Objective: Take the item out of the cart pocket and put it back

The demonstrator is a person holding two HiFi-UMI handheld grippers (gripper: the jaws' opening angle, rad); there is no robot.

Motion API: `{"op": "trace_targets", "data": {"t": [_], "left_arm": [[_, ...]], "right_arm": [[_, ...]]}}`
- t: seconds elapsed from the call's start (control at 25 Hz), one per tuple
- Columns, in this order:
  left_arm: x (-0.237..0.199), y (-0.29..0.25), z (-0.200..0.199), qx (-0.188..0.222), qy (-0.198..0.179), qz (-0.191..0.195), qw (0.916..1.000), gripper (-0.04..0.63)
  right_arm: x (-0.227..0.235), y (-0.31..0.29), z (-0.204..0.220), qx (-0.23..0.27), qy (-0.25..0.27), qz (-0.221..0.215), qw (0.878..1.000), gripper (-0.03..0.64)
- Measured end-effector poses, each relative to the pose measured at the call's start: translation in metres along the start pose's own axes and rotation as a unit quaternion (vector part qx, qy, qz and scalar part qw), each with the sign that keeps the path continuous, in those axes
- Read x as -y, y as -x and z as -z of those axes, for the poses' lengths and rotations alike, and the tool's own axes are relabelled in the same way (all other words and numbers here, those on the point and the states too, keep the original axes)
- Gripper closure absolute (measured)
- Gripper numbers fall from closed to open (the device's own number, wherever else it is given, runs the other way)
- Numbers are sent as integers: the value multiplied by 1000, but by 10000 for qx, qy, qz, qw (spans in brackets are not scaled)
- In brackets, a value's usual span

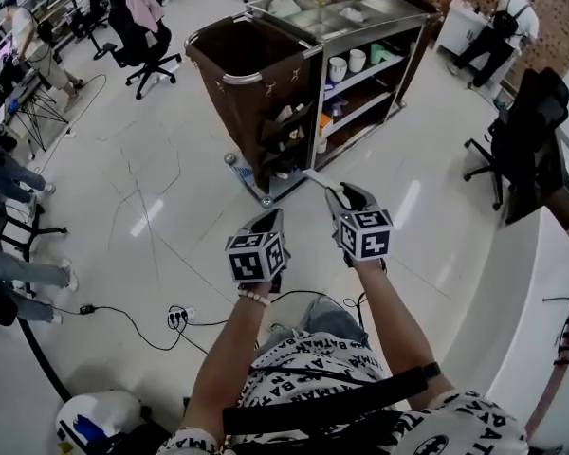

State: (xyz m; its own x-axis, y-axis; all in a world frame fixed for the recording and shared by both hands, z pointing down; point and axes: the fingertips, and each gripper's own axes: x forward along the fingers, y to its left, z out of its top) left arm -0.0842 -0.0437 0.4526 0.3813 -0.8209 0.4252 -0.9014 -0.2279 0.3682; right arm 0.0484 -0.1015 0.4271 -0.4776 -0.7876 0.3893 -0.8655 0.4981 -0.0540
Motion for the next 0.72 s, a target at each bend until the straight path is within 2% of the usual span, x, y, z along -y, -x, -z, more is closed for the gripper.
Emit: {"op": "trace_targets", "data": {"t": [0.24, 0.44, 0.72], "left_arm": [[14, 20, 2, 133, 267, 160, 9994, 592], [41, 13, -3, 238, 232, 256, 9991, 592], [79, 5, -16, 356, -59, 420, 9985, 592]], "right_arm": [[-13, 40, 0, 137, 44, -164, 9998, 459], [-17, 52, 7, 92, 31, -317, 9995, 459], [-9, 57, -3, 186, 135, -398, 9989, 459]]}}
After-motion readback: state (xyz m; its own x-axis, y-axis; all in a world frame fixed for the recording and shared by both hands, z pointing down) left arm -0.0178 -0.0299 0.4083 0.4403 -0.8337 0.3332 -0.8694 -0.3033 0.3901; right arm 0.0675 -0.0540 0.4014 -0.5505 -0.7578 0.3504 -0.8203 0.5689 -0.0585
